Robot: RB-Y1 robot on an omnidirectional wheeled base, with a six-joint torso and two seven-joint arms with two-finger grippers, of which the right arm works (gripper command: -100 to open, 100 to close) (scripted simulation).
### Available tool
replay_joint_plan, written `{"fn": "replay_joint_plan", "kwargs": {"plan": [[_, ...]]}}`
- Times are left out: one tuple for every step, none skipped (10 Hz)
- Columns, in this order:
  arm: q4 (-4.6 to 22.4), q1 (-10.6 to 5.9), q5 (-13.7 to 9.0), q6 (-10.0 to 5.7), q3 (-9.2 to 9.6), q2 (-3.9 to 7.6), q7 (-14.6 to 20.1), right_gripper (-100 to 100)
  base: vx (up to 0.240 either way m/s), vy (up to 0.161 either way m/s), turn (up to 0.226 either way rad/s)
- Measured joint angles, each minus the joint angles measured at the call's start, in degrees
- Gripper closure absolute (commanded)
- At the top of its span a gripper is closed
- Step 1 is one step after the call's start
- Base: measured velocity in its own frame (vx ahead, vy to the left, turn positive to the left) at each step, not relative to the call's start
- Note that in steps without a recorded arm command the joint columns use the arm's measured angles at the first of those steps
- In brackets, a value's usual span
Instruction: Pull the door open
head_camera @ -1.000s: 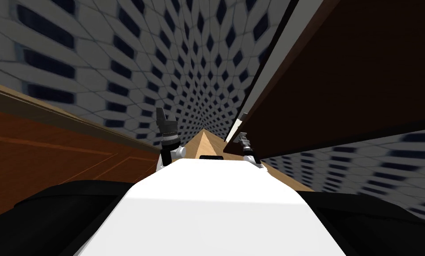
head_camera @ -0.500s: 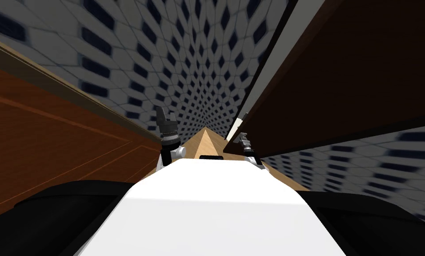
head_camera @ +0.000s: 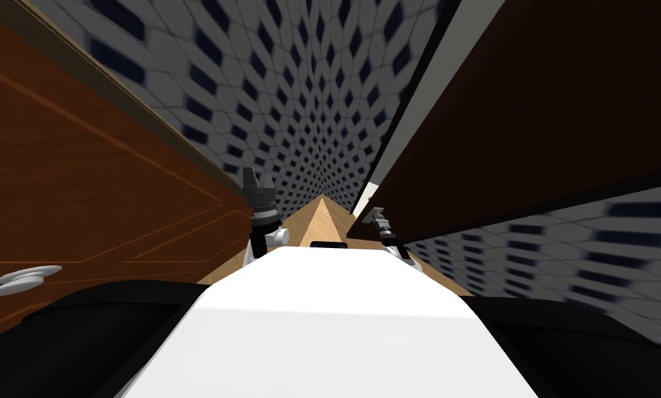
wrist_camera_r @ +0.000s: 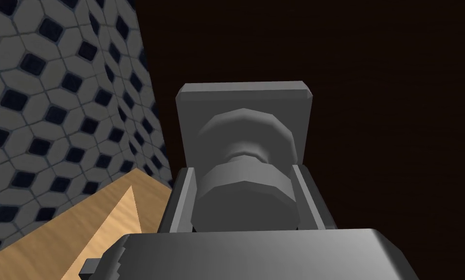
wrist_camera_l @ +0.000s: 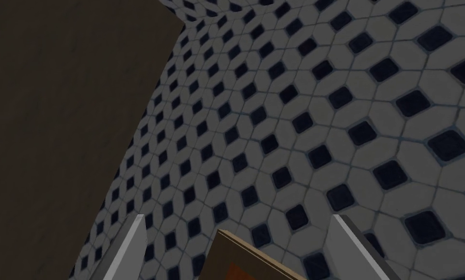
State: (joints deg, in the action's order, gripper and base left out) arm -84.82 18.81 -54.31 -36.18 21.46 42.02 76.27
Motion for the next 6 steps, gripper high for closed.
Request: {"fn": "replay_joint_plan", "kwargs": {"plan": [[0.0, 0.13, 0.0, 0.08, 0.23, 0.0, 0.1, 100, -0.147, -0.046, 0.112], [0.2, 0.17, 0.2, -0.21, 0.55, 0.39, 0.5, 100, -0.233, -0.067, 0.172], [0.2, 0.2, 0.3, -0.71, 0.76, 0.92, 1.0, 100, -0.214, -0.064, 0.14], [0.3, 0.19, 0.6, -1.25, 1.14, 1.37, 1.5, 100, -0.231, -0.068, 0.163], [0.3, 0.4, 0.7, -1.79, 1.54, 2.05, 2.1, 100, -0.216, -0.059, 0.156], [0.2, 0.65, 0.9, -2.27, 1.94, 2.68, 2.6, 100, -0.211, -0.091, 0.15]]}}
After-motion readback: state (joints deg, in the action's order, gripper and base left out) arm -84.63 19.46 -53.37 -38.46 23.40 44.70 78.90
